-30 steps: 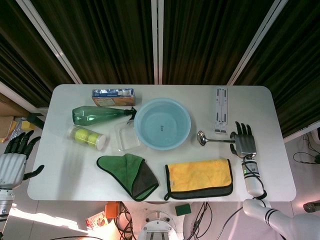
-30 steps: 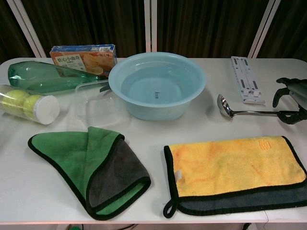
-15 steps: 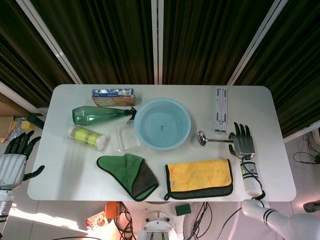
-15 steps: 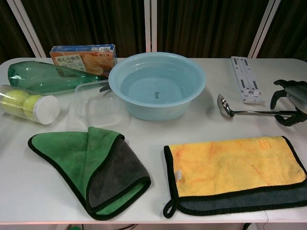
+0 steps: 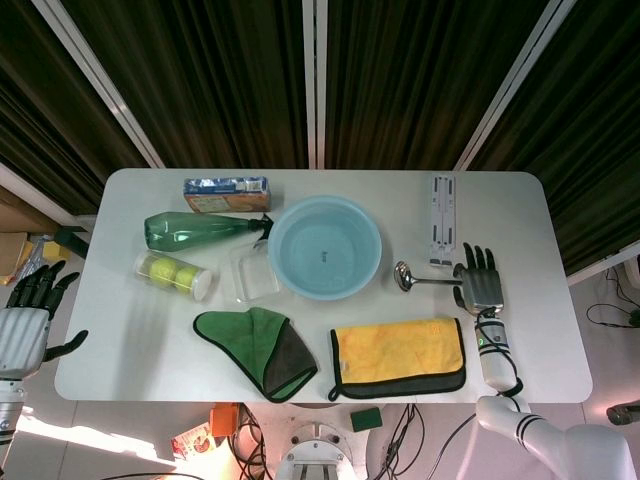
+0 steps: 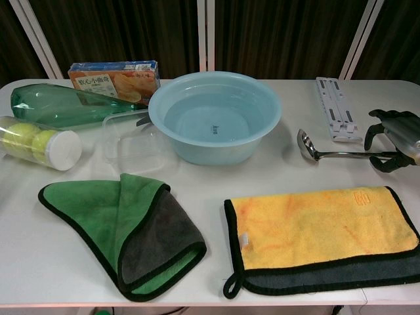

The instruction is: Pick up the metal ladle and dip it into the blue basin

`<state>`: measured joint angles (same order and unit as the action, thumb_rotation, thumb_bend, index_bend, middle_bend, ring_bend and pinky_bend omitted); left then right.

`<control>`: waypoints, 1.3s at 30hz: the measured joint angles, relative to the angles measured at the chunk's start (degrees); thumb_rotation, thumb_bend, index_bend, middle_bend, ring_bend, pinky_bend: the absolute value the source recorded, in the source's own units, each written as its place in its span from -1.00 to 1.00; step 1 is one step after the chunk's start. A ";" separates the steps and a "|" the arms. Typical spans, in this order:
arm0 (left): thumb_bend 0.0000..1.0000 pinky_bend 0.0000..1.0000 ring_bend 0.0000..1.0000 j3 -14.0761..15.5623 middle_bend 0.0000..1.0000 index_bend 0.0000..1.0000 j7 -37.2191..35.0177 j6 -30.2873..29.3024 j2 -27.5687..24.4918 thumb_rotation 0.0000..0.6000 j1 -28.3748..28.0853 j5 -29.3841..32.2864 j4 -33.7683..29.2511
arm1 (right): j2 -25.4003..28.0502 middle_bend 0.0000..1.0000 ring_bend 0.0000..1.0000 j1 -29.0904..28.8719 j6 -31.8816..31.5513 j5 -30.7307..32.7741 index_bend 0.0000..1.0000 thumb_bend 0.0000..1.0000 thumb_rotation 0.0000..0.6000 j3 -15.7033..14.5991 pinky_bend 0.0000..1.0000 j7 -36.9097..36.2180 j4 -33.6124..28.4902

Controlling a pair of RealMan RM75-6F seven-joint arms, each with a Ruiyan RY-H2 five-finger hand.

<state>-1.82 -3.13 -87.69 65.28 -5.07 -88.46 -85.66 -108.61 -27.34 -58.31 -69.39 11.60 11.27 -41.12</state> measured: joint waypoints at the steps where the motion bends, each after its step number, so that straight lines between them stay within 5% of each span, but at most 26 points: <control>1: -0.71 -0.77 -1.00 0.00 -0.96 -0.72 -0.01 -0.01 -0.01 1.00 0.01 -0.01 -0.01 | -0.18 -1.00 -1.00 -0.04 0.08 0.02 -0.09 -0.11 1.00 0.03 -1.00 0.00 0.27; 39: -0.71 -0.77 -1.00 0.08 -0.96 -0.72 -0.59 0.31 -0.53 1.00 0.16 0.00 -0.40 | -2.72 -1.00 -1.00 -0.35 -0.36 -1.81 0.00 -0.10 1.00 -0.09 -1.00 -1.53 4.71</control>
<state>-1.74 -3.72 -87.38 64.75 -4.91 -88.46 -86.06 -111.33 -27.69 -58.67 -71.20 11.51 9.74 -36.41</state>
